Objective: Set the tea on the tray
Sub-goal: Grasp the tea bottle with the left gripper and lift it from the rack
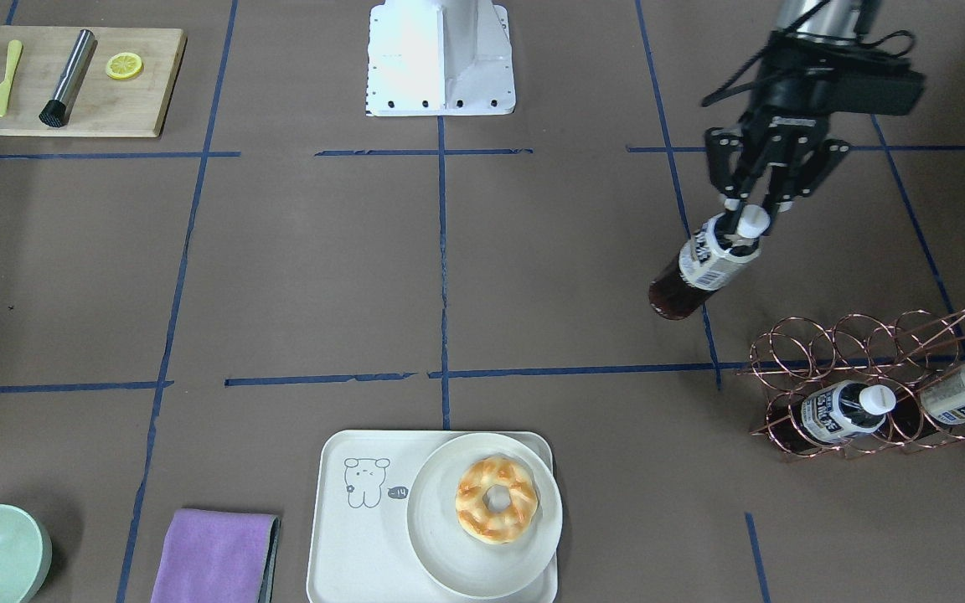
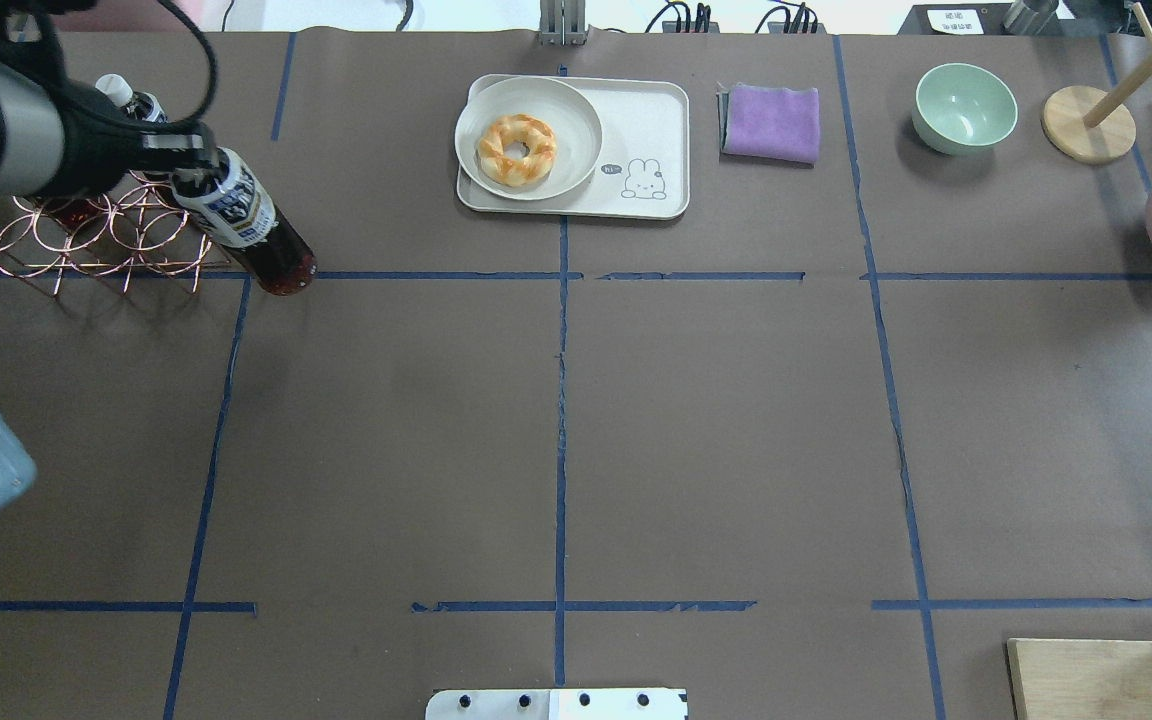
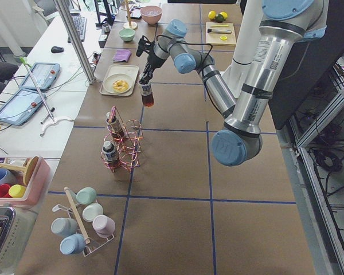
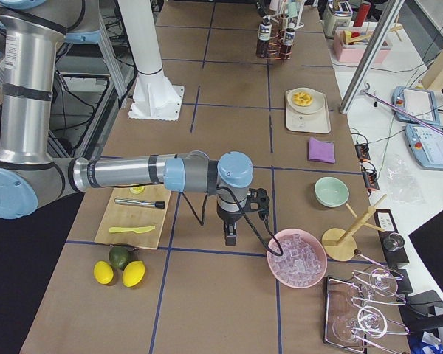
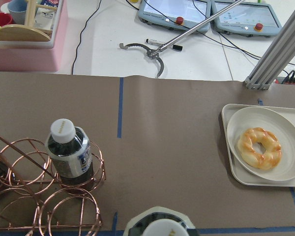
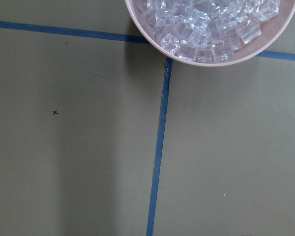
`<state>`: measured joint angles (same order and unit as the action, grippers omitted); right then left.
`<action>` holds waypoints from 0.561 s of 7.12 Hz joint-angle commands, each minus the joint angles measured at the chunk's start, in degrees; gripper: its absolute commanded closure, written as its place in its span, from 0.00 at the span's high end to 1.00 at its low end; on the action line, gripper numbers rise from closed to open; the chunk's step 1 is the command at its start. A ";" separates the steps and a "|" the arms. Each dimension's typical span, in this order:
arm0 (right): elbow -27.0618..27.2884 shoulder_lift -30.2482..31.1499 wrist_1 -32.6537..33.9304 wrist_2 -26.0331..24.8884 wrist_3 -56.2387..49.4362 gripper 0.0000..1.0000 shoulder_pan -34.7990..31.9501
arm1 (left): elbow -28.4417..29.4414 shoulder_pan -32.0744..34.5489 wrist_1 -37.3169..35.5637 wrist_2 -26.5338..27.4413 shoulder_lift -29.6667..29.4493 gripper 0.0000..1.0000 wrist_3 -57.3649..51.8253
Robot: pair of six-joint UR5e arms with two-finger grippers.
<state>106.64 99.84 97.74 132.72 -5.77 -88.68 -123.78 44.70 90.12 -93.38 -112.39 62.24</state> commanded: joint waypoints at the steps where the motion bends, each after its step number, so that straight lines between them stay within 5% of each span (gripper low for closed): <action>1: -0.03 0.00 0.00 -0.01 -0.03 1.00 0.00 | 2.48 -11.88 -8.09 10.80 -8.69 0.04 6.12; 4: -0.03 0.00 0.00 -0.01 -0.03 1.00 0.00 | 17.73 -19.29 -8.29 18.39 -23.35 0.04 11.85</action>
<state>106.61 99.84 97.73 132.72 -5.80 -88.68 -112.17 27.93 81.98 -77.51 -129.95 73.00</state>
